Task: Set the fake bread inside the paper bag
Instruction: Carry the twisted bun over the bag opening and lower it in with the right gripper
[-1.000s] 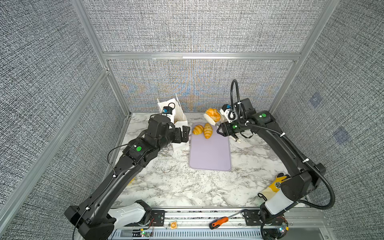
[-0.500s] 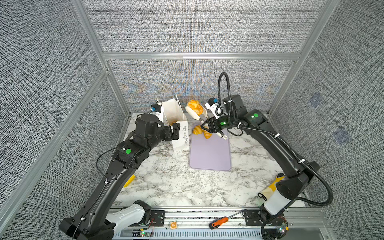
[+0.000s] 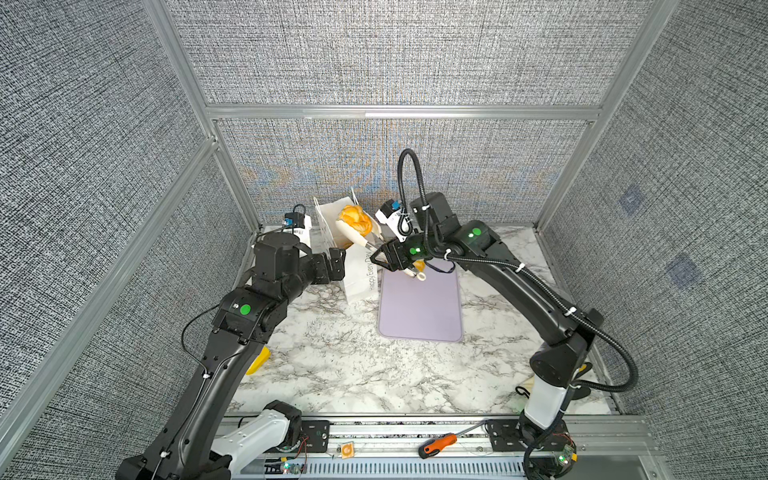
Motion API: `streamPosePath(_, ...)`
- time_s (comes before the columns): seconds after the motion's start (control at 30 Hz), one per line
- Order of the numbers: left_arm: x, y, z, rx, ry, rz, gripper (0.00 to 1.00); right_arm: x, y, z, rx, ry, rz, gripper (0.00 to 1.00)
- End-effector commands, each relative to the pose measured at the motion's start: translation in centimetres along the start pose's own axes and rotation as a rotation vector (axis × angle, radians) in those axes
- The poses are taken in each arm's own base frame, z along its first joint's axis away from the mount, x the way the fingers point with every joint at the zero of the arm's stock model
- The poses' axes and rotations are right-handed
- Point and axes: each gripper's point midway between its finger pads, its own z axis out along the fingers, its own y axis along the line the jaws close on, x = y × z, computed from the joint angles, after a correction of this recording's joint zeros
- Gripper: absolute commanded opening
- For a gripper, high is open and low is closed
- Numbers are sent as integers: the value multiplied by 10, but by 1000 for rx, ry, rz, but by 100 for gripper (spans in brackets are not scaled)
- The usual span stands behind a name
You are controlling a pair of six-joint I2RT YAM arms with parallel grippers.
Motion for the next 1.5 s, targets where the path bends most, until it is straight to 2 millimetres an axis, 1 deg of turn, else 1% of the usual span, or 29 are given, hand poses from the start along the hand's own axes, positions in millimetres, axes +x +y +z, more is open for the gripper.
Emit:
streamPosePath(0.0, 4, 1, 0, 7, 15, 5, 99, -9, -3, 6, 30, -19, -10, 60)
streamPosePath(0.1, 5, 3, 0, 2, 19, 6, 99, -6, -7, 16, 47, 3, -14, 60)
streamPosePath(0.23, 3, 4, 0, 0, 17, 7, 99, -4, -18, 26, 91, 24, -9, 60)
streamPosePath(0.4, 4, 6, -1, -4, 17, 4, 99, -3, -24, 35, 107, 39, -9, 60)
streamPosePath(0.57, 6, 6, 0, -7, 24, 6, 99, 4, -32, 44, 138, 74, -6, 63)
streamPosePath(0.7, 5, 7, 0, -9, 24, 6, 99, 9, -39, 46, 175, 104, 4, 65)
streamPosePath(0.9, 8, 6, 3, -6, 38, 5, 99, 2, -37, 45, 168, 74, 23, 65)
streamPosePath(1.2, 10, 7, 4, -11, 50, 1, 99, 13, -47, 51, 213, 131, 30, 76)
streamPosePath(1.33, 17, 6, 11, -5, 89, 3, 99, 10, -47, 49, 217, 123, 27, 79)
streamPosePath(1.47, 12, 4, 10, 0, 70, 5, 99, 5, -46, 42, 224, 109, 23, 79)
